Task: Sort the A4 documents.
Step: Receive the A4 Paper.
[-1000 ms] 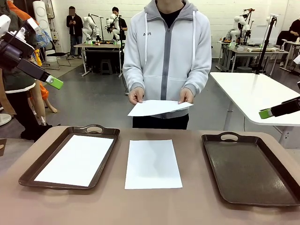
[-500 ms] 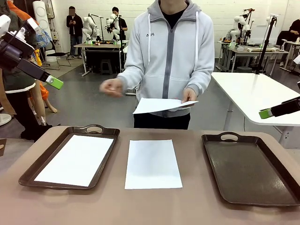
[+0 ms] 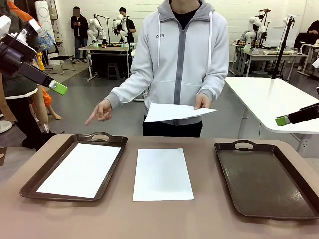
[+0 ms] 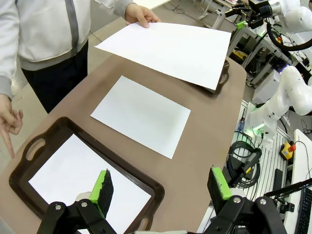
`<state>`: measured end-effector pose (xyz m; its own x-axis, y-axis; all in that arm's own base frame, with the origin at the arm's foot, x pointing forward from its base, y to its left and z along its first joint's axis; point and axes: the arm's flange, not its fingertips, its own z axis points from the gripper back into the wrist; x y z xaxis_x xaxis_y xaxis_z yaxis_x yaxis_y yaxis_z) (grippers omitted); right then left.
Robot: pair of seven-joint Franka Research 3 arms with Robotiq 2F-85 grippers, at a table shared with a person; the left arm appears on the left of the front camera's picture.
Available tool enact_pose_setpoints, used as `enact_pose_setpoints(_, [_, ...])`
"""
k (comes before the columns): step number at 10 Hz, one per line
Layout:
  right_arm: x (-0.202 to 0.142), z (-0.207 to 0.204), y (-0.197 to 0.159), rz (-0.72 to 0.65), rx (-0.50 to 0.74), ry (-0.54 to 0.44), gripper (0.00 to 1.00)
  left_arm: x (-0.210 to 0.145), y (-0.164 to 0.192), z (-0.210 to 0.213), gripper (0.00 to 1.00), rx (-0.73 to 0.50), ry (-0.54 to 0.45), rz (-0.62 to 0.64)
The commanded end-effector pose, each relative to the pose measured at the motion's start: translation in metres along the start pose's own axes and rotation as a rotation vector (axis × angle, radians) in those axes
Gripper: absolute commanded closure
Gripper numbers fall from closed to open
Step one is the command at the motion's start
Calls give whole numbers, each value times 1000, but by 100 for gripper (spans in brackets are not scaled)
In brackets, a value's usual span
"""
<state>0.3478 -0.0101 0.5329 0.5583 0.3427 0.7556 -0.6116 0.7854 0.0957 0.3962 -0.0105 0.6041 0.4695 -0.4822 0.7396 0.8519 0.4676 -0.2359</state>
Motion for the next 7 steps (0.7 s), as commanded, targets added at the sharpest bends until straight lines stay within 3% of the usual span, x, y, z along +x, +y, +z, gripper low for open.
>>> enact_pose_setpoints(1, [0, -1, -1, -3, 3, -2, 0, -1, 0, 1, 0, 6, 7, -16])
enact_pose_setpoints(7, [0, -1, -1, -3, 3, -2, 0, -1, 0, 1, 0, 6, 7, -16])
